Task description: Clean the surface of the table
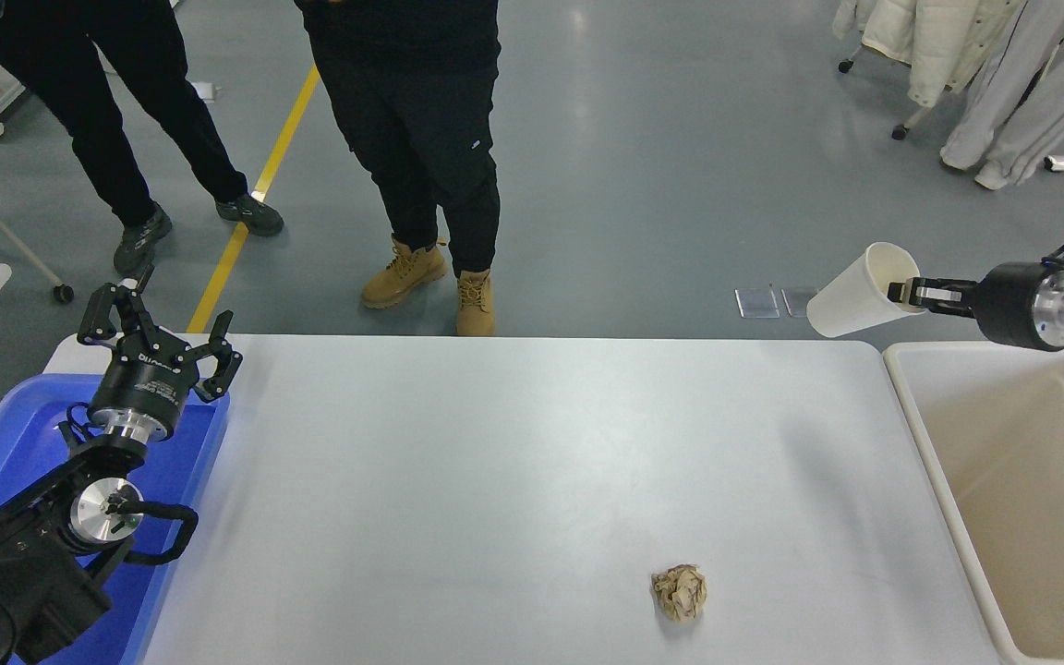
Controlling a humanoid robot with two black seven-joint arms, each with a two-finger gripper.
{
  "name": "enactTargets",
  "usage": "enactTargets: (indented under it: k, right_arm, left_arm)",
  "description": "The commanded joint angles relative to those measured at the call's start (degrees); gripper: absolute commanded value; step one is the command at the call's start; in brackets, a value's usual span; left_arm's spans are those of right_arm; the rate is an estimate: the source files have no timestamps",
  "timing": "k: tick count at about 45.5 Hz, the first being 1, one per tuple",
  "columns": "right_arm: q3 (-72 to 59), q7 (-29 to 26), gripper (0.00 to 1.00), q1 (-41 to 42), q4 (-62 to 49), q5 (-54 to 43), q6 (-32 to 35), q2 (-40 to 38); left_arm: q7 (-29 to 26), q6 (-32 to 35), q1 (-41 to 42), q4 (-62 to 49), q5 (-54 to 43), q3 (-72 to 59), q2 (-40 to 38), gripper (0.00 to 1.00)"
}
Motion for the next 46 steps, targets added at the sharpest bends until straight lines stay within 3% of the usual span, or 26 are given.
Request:
enactTargets:
  k: [1, 10, 19, 37, 46]
  right_arm:
    - [3.0, 0.8, 0.0, 4.0, 1.1, 0.5, 3.9, -4.3]
    - [4.0, 0.7, 0.0, 4.8, -1.2, 3.6, 4.7, -5.8]
    - [3.6, 0.7, 0.0, 3.5, -14.1, 7.9, 7.5, -6.0]
    - [4.0, -0.4, 0.0, -13.4, -36.5, 14.7, 8.0, -1.1]
    - [4.0, -4.5, 0.0, -19.5, -42.0, 16.1, 6.4, 1.0]
  left_arm:
    - [0.0, 0.0, 0.0, 0.0, 0.0, 0.0, 0.0, 1.0]
    - [0.0, 0.0, 0.0, 0.0, 0.1, 0.0, 0.0, 1.0]
    - [0.0, -0.1, 0.0, 0.0, 0.0, 0.0, 0.0, 1.0]
    - [0.0, -0.1, 0.0, 0.0, 0.1, 0.0, 0.0, 1.0]
    - [0.0, -0.1, 0.0, 0.0, 0.1, 0.0, 0.0, 1.0]
